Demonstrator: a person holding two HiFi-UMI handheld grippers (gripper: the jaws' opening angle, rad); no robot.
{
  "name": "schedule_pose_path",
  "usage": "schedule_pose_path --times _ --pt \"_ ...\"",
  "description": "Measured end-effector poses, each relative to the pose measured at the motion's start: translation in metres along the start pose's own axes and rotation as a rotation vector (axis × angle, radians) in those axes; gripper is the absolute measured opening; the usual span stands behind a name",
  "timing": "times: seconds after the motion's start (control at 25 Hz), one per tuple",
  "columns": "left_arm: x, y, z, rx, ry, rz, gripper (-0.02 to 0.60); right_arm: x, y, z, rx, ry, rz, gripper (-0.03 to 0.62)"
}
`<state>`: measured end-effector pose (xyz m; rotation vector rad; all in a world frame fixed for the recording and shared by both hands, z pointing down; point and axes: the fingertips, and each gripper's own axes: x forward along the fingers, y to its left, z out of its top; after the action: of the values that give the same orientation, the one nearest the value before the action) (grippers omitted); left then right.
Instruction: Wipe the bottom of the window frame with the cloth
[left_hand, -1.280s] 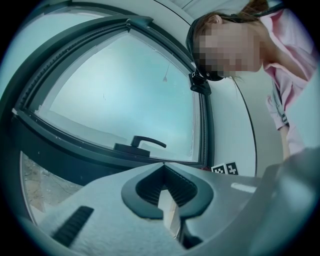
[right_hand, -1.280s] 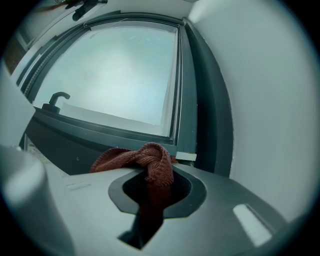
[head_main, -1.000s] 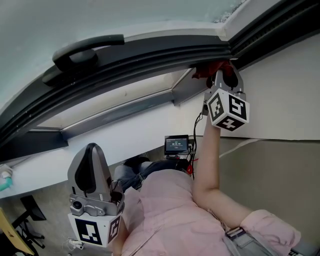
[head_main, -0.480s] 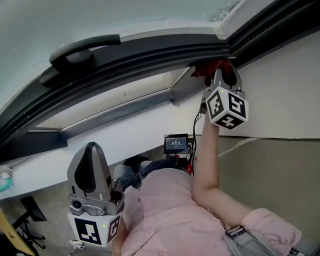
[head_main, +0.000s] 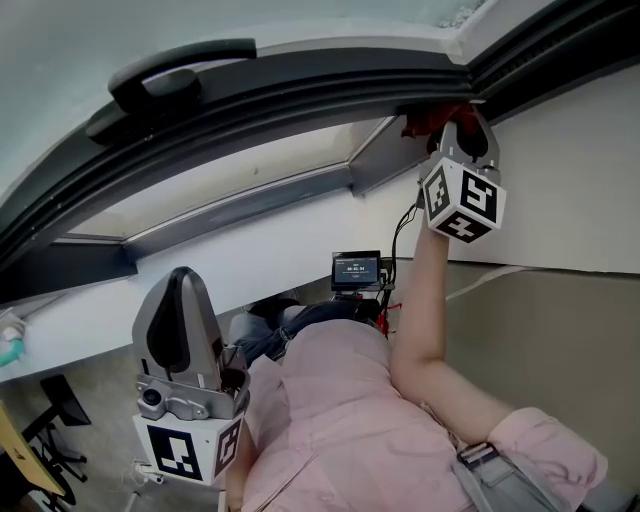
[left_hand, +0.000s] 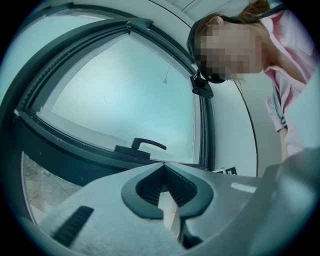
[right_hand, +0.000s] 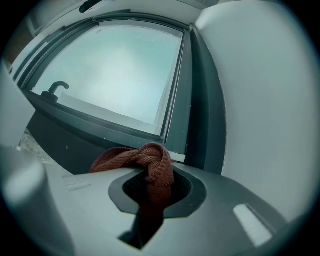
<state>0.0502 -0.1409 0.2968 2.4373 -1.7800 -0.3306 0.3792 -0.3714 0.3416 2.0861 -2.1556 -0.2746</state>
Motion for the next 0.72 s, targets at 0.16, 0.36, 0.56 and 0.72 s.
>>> schedule_pose_path --times 0.16,0.36,0.56,0.72 --pt "-0.002 0.001 0.002 0.004 -0.008 0.012 -0.004 0.0 -0.002 -0.001 -0.054 0.025 -0.052 0.048" --pt "-0.004 0.001 0.004 0.008 -0.014 0.025 -0.003 0.001 -0.002 -0.001 -0.058 0.026 -0.058 0.048" --pt "-0.008 -0.002 0.004 0.007 -0.018 0.028 -0.005 0.0 -0.002 -0.001 -0.057 0.028 -0.041 0.048" --pt "-0.014 -0.005 0.008 0.02 -0.027 0.026 -0.004 0.0 -0.002 -0.002 -0.057 0.033 -0.008 0.052"
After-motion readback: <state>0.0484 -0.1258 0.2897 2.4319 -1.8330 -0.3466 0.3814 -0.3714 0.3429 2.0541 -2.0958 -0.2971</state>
